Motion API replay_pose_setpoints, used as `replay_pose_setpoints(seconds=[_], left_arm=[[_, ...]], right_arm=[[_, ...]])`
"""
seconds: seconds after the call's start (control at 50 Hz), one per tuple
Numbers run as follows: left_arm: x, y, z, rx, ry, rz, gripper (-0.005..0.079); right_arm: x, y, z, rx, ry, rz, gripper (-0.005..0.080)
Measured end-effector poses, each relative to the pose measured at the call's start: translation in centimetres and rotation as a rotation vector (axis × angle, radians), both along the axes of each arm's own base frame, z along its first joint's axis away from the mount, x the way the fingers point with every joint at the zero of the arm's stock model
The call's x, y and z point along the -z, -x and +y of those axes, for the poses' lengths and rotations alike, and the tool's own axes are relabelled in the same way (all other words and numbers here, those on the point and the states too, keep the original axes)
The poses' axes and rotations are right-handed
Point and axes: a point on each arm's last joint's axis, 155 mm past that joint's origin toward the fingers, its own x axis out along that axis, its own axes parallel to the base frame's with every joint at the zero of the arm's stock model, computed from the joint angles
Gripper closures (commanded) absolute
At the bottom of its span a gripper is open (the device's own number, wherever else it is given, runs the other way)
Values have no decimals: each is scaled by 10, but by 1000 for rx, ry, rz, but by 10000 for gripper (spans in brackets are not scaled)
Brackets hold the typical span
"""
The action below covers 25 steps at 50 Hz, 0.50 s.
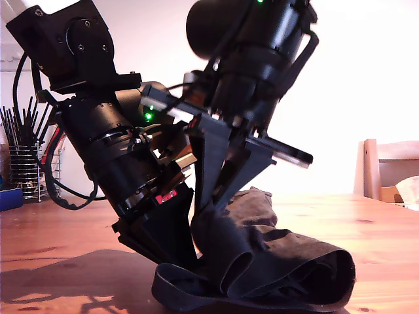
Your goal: Fold the underwear in front of you. After folding it, place it to the right side.
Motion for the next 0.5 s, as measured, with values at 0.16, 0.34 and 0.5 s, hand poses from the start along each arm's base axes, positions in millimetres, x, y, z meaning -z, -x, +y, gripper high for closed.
replay_pose_setpoints(seconds=[0.16, 0.34, 0.5], left_arm=[[1, 1, 2, -1, -7, 9, 764], [1, 0, 6, -8, -13, 16, 764], [1, 0, 7, -9, -15, 18, 764]], right_arm=[[-3, -7, 6, 24, -37, -15, 666], [-6, -4, 8, 25, -83, 36, 556], [-8, -2, 8, 12, -116, 72, 540]])
